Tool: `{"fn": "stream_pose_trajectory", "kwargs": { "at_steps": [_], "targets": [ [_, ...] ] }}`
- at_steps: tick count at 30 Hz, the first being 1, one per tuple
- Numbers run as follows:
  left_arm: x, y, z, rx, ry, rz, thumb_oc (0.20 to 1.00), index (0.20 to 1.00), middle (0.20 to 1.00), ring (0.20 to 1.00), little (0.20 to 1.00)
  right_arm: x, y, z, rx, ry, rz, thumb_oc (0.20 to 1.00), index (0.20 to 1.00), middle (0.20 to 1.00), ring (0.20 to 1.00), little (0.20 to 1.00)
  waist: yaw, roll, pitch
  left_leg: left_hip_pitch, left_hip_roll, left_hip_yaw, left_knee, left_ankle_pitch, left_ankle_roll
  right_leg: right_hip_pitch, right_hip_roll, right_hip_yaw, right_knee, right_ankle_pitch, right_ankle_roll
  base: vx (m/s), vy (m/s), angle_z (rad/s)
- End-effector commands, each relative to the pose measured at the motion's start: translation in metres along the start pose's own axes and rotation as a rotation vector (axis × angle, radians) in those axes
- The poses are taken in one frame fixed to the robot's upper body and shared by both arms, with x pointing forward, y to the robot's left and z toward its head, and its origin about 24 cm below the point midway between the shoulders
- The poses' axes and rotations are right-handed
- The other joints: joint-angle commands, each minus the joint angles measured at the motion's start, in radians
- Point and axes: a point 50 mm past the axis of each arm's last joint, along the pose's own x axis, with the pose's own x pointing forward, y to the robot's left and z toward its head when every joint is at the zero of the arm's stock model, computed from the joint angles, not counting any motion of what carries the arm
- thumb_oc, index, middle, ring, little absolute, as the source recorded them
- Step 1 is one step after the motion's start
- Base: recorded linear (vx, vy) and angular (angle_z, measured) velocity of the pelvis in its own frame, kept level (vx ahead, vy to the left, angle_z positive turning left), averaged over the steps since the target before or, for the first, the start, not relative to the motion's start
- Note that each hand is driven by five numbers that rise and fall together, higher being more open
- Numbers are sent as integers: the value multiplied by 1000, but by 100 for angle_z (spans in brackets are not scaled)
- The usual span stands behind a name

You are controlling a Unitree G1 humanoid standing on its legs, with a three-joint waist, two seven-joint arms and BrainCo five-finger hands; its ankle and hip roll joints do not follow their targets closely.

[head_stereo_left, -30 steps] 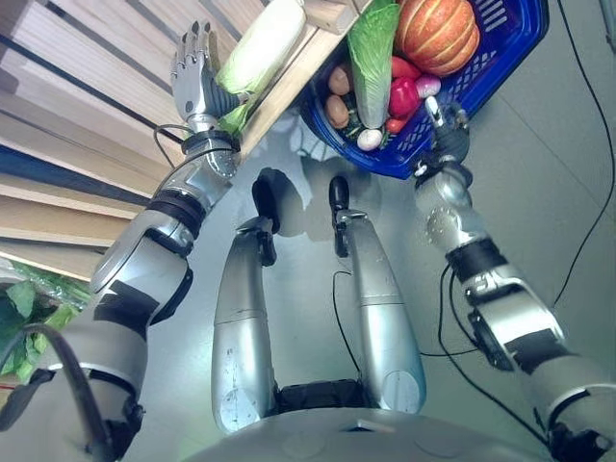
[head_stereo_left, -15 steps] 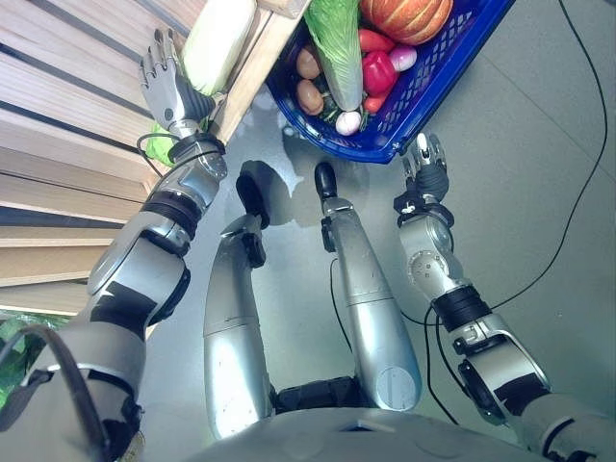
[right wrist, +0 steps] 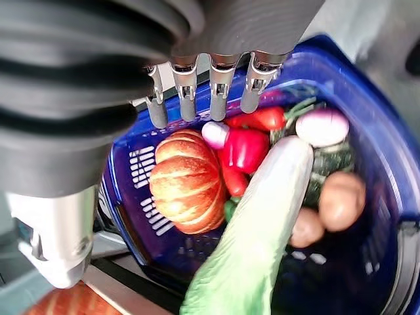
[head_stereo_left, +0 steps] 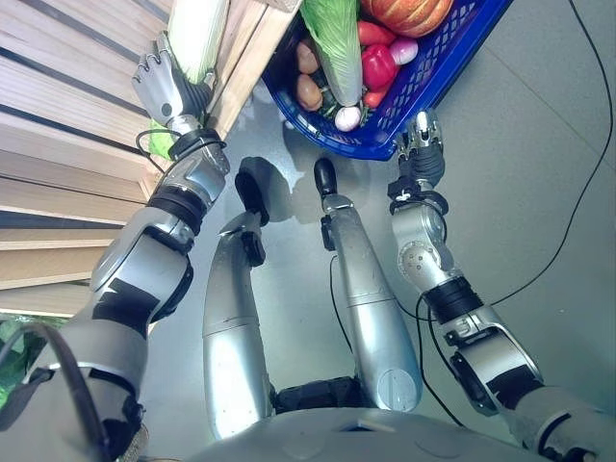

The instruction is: Pick up fruits and vegetables into the basket

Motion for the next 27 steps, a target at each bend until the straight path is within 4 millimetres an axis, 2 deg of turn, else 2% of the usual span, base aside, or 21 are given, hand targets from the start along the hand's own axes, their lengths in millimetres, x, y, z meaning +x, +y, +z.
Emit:
{"fn": "stream_pose_trajectory", "kwargs": {
  "at_steps": [1, 5, 9, 13, 17, 22, 27],
  "targets": [
    [4, 4, -40, 186, 108, 24, 200, 200, 200, 200, 200, -15, 17, 3, 90, -58, 93, 1000, 1000, 1000, 1000, 1000, 23, -6, -55, -17, -55, 5, -3, -49, -51, 19, 16, -85, -34, 47, 37, 0, 0, 0],
    [-1, 3, -54, 211, 114, 24, 200, 200, 200, 200, 200, -21, 15, 1, 79, -58, 108, 1000, 1000, 1000, 1000, 1000, 30, -3, -55, 15, -57, 0, -6, -57, -53, 50, 13, -88, -40, 39, 40, 16, 0, 0],
    [-9, 5, -71, 138, 90, 54, 200, 200, 200, 200, 200, -31, 6, -2, 44, -49, 137, 1000, 1000, 1000, 1000, 1000, 40, 5, -55, 88, -58, 0, -39, -52, -54, 124, 6, -92, -83, 42, 44, 0, 0, 0],
    [-18, 11, -81, 88, -28, 81, 200, 200, 200, 200, 200, -42, 0, 0, -18, -58, 180, 1000, 1000, 1000, 1000, 1000, 55, 10, -55, 193, -64, -12, -101, -32, -57, 239, 0, -103, -150, 48, 46, -8, -22, 11],
    [-40, 14, -81, 16, -191, 48, 200, 200, 200, 200, 200, -51, -10, 6, -92, -71, 196, 1000, 1000, 1000, 1000, 1000, 83, 21, -55, 364, -76, -35, -204, -6, -54, 413, -6, -118, -244, 50, 44, 14, -58, 23],
    [-72, 20, -87, -112, -265, -21, 200, 200, 200, 200, 200, -55, -14, 16, -159, -99, 232, 1000, 1000, 1000, 1000, 1000, 119, 33, -58, 581, -100, -84, -348, 30, -49, 638, -15, -135, -379, 58, 40, 42, -36, 23],
    [-99, 25, -82, -244, -320, -141, 200, 200, 200, 200, 200, -62, -20, 16, -149, -71, 254, 1000, 1000, 1000, 1000, 1000, 148, 42, -155, 723, -106, -127, -469, 57, -51, 805, -24, -164, -513, 68, 29, 108, -55, 19]
  ]
}}
